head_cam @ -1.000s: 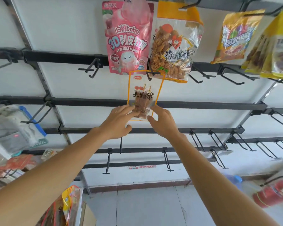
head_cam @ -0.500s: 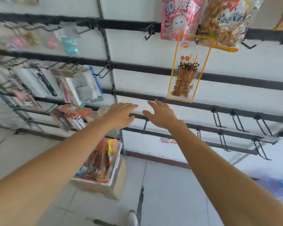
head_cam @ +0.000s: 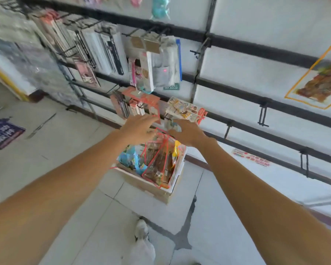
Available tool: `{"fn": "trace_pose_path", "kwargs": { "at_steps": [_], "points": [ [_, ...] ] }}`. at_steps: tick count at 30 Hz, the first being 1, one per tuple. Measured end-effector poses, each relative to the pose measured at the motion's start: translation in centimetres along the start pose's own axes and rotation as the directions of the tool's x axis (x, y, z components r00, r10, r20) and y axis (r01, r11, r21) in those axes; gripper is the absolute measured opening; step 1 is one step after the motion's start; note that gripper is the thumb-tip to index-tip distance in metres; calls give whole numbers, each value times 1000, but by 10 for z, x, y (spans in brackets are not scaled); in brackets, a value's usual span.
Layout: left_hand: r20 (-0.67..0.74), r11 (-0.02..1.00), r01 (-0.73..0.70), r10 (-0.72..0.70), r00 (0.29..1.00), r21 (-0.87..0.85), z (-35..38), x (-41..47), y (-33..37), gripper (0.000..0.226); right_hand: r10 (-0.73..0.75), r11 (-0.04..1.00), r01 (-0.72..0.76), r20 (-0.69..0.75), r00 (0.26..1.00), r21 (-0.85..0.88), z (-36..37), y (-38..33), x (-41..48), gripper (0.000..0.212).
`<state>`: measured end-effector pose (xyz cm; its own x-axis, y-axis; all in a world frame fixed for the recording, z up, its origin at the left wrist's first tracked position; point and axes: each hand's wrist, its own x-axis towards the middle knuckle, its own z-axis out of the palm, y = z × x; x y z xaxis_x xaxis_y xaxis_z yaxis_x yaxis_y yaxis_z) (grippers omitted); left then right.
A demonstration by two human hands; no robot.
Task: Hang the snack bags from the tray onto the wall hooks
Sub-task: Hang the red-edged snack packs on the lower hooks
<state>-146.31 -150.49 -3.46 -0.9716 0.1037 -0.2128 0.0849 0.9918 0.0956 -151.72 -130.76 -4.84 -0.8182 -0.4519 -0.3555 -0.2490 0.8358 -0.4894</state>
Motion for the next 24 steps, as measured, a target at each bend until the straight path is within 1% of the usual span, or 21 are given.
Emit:
{"fn": "trace_pose_path", "kwargs": {
  "at_steps": [3, 6, 8, 11, 14, 17, 19, 22, 23, 24],
  "points": [
    [65, 998, 8, -4, 998, -57, 26, 9, -46, 58, 28, 997, -34, 78, 997, 64, 33, -16, 28, 66],
    [171, 987, 38, -11, 985, -156, 56, 16, -87, 59, 64, 988, -83, 145, 987, 132, 68, -26, 50, 56],
    [241, 972, 86, -32, 970, -218, 75, 19, -109, 60, 104, 981, -133, 202, 974, 138, 91, -26, 64, 58],
    [309, 960, 120, -36, 950, -255, 101, 25, -135, 58, 177, 963, -221, 260, 949, 151, 116, -27, 80, 57],
    [332, 940, 154, -46, 942, -305, 128, 37, -152, 56, 207, 947, -266, 289, 934, 178, 139, -23, 101, 59],
    [359, 917, 189, -55, 932, -351, 154, 52, -159, 55, 253, 931, -324, 345, 904, 166, 164, -16, 133, 58],
    [363, 903, 197, -49, 930, -383, 172, 69, -162, 55, 269, 913, -354, 352, 896, 203, 177, -9, 160, 58],
    [385, 873, 217, -36, 922, -437, 204, 95, -170, 57, 356, 876, -434, 325, 876, 213, 205, 3, 202, 54],
    [397, 862, 227, -33, 917, -454, 215, 99, -171, 60, 394, 869, -457, 292, 872, 192, 216, 5, 213, 56],
    [396, 849, 246, -46, 917, -469, 225, 104, -173, 64, 421, 865, -467, 241, 875, 184, 231, 9, 224, 66]
  ]
}}
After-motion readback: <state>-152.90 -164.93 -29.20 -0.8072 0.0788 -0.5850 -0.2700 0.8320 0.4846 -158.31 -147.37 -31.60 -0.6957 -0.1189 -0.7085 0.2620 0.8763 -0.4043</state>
